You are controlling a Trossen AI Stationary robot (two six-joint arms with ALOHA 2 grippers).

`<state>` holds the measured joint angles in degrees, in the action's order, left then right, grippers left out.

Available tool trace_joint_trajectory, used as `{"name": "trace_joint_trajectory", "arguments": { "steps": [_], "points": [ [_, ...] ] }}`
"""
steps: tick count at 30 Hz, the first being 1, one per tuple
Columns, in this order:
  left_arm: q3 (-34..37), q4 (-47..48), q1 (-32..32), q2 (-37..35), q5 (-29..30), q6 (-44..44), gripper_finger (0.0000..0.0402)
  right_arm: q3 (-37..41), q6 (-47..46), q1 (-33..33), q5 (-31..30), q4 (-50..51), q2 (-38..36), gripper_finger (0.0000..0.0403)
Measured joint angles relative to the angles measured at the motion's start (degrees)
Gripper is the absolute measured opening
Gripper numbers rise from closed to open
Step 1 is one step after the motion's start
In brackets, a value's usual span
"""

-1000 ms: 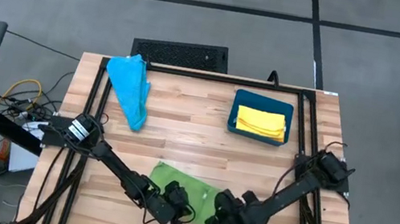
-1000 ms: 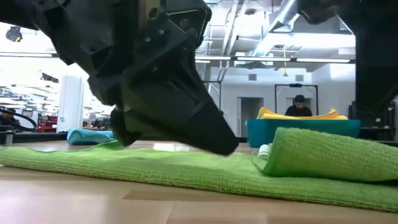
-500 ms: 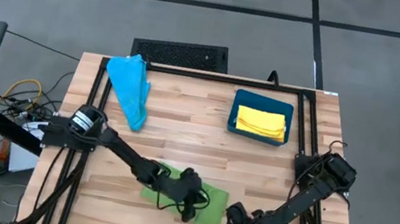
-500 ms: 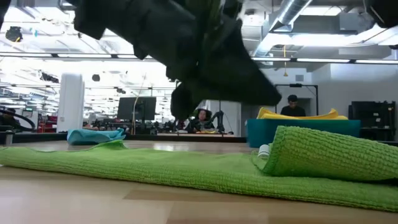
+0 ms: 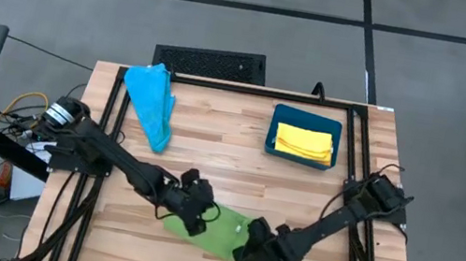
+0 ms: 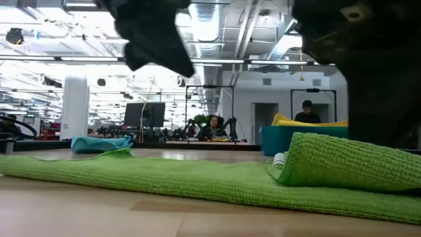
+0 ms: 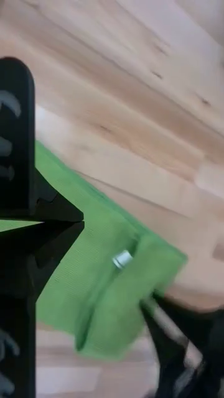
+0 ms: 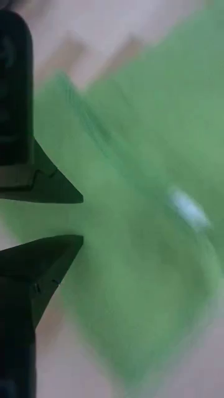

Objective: Fold microfiber towels
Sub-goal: Fold the green microfiber cloth

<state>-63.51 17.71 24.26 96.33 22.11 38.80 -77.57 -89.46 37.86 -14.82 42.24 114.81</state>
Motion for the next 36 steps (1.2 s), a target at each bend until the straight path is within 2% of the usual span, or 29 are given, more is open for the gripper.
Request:
{"name": "trace_joint_trajectory", "arguments": {
  "steps": [2,9,16,20,24,36],
  "points": [
    [0.99,0.76,0.97,-0.35,0.38,2.26,0.0,-0.5,1.69,-0.99,1.24,-4.29,1.52,0.0116],
    [5.31,-0.53,5.11,-0.24,1.97,10.9,0.0,-0.95,7.96,-4.78,2.36,-7.35,2.74,0.0116],
    [8.27,0.0,7.73,-0.19,3.28,17.81,0.0,-0.96,11.52,-4.82,-3.12,-8.6,-1.17,0.0116],
    [8.25,-0.07,8.25,-0.21,4.06,18.95,0.0,-1.04,11.95,-0.96,-5.21,-9.32,-2.13,0.0116],
    [8.25,-0.16,8.25,-0.21,4.11,19.52,0.0,-0.96,13.53,1.79,-4.84,-13.17,0.65,0.0116],
    [8.23,-0.7,8.56,-0.21,3.78,21.51,0.0,-1.07,16.67,-1.02,-7.72,-17.84,2.65,0.0116]
  ]
}}
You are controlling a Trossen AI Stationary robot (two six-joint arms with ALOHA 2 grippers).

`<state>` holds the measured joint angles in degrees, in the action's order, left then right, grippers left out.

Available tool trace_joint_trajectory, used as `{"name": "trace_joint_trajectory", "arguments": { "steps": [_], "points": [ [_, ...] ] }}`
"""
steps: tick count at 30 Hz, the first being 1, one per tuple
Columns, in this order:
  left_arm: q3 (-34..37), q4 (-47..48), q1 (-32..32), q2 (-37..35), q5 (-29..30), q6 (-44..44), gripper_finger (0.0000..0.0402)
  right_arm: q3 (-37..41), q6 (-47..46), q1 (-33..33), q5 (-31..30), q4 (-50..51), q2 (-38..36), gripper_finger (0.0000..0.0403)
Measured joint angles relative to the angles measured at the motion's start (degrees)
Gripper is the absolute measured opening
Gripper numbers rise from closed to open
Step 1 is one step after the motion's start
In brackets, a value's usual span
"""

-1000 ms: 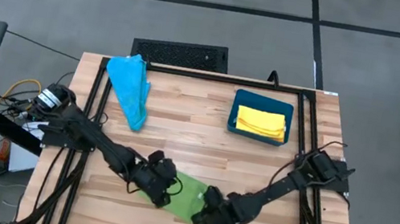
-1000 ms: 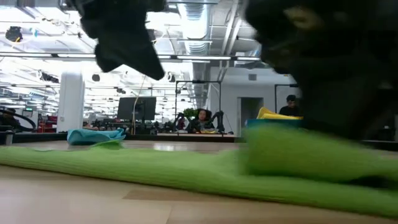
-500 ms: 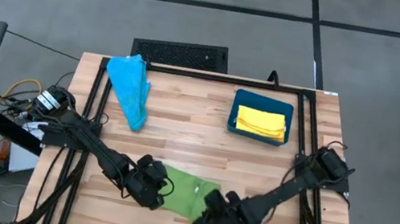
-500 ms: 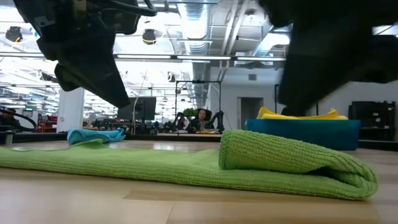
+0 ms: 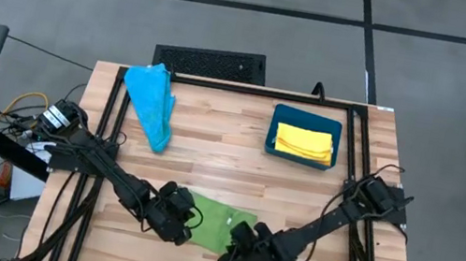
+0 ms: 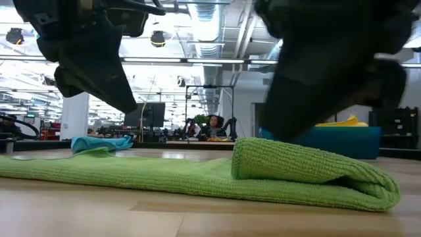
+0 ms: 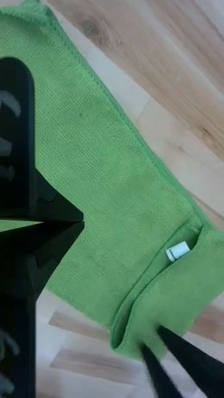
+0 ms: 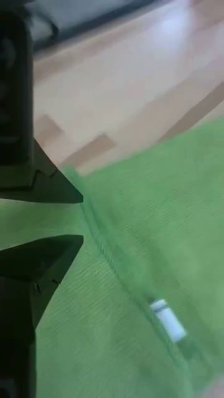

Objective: Fold microfiber towels
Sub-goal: Fold the green microfiber cloth

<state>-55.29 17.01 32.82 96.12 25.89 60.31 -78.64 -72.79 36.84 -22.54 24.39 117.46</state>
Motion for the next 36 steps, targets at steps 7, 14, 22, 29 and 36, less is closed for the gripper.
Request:
{"name": "trace_joint_trajectory", "arguments": {
  "steps": [7,14,22,29,36],
  "points": [
    [0.0,0.02,-0.02,0.0,0.0,0.04,0.0,0.26,1.94,-1.25,1.45,-3.79,3.94,0.0116],
    [-0.04,0.44,-0.11,-0.02,0.09,0.22,0.0,-1.98,6.7,-3.17,-3.28,-3.55,1.06,0.0116],
    [-0.04,1.08,-0.11,-0.02,0.37,0.06,0.0,-1.66,3.16,0.54,-4.91,1.99,-0.58,0.0116],
    [-0.04,1.44,0.15,-0.02,0.37,0.35,0.0,1.19,0.39,0.63,-4.92,2.31,0.05,0.0116],
    [-0.04,1.04,0.09,-0.02,0.46,0.49,0.0,1.38,3.98,-1.12,-2.72,-3.45,4.14,0.0117]
  ]
}}
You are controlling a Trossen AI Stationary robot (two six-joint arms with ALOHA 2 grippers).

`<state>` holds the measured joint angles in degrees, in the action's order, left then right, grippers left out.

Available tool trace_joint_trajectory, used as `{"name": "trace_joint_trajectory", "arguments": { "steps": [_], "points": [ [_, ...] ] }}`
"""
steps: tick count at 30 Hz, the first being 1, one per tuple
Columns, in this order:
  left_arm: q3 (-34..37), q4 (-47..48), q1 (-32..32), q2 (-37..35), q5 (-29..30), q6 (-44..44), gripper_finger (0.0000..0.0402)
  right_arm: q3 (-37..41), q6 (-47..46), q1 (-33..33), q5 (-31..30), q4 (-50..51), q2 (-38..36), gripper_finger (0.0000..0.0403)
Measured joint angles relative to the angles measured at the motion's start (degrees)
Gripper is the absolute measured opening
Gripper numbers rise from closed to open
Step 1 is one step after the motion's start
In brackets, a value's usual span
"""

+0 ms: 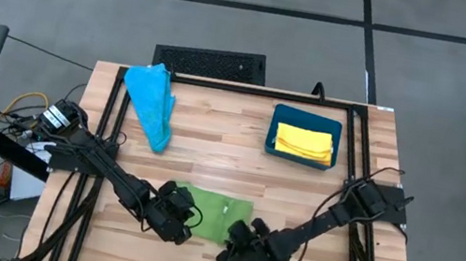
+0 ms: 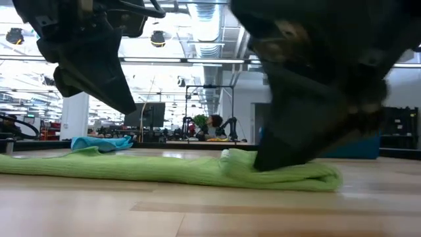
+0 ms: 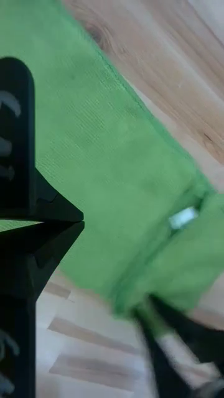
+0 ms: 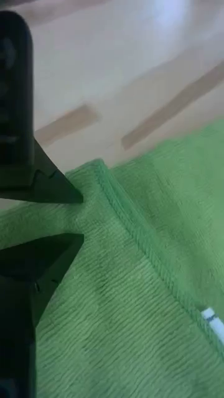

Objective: Fold microfiber towels
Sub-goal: Fold the green microfiber cloth

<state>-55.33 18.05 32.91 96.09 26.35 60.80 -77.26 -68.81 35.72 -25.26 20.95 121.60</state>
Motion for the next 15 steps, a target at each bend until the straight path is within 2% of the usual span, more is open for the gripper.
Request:
{"name": "trace_joint_trajectory", "arguments": {
  "steps": [6,9,15],
  "points": [
    [0.0,-1.76,0.04,0.0,0.63,0.04,0.0,-0.31,2.74,-2.17,0.69,-2.53,0.56,0.0116],
    [0.0,-2.75,-0.01,0.0,1.61,0.04,0.0,0.14,5.66,-3.57,-1.4,-1.16,-1.45,0.0117],
    [0.04,-7.06,-0.22,0.86,4.42,0.1,0.0,-0.14,4.54,-2.85,-4.99,2.56,-5.84,0.0117]
  ]
}}
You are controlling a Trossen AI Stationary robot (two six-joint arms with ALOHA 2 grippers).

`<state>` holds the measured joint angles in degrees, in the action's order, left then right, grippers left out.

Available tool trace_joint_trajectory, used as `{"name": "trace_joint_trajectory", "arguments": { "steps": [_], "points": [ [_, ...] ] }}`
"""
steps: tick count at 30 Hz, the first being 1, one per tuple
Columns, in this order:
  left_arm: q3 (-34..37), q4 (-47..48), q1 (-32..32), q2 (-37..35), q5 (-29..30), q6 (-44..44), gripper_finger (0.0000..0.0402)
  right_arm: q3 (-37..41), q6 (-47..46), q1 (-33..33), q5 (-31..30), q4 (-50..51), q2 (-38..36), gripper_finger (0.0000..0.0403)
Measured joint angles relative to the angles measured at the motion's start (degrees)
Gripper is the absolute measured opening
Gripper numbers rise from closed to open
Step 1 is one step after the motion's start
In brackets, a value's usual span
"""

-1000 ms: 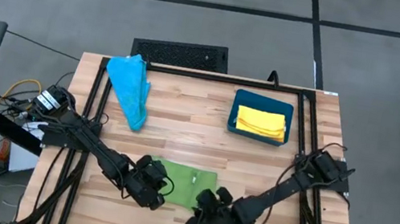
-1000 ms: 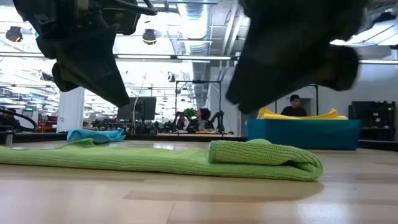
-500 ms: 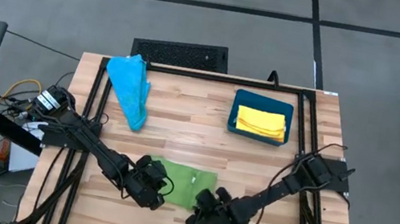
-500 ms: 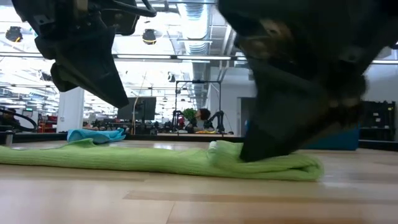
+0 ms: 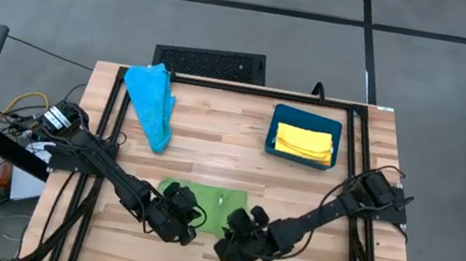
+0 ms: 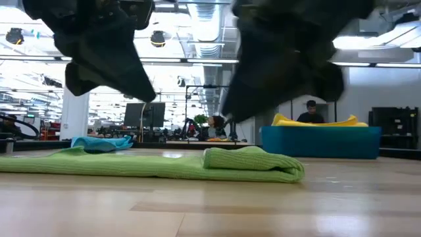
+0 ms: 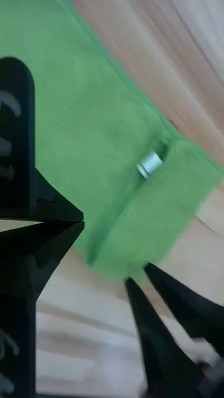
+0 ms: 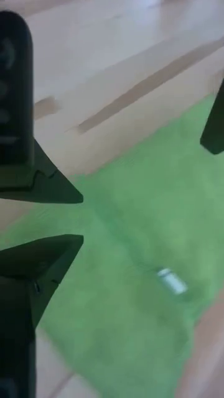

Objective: Fold microfiber towels
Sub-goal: Fold the green microfiber cloth

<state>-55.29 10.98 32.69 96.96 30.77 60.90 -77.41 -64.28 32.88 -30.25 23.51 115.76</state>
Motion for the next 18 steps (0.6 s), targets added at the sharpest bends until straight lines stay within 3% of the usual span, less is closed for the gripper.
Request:
{"name": "trace_joint_trajectory", "arguments": {
  "steps": [4,11,18],
  "points": [
    [0.03,-9.07,-1.99,3.65,-1.24,-3.83,0.0,0.1,-4.79,2.47,-0.55,3.42,-0.16,0.0117],
    [-0.03,-26.4,-9.62,9.93,-10.08,-13.9,0.0,3.1,-14.29,4.69,-1.53,6.56,-0.19,0.0117],
    [-1.76,-26.52,-15.03,13.68,-19.11,-19.26,0.0,4.74,-13.54,2.54,-0.82,3.9,0.88,0.0117]
  ]
}}
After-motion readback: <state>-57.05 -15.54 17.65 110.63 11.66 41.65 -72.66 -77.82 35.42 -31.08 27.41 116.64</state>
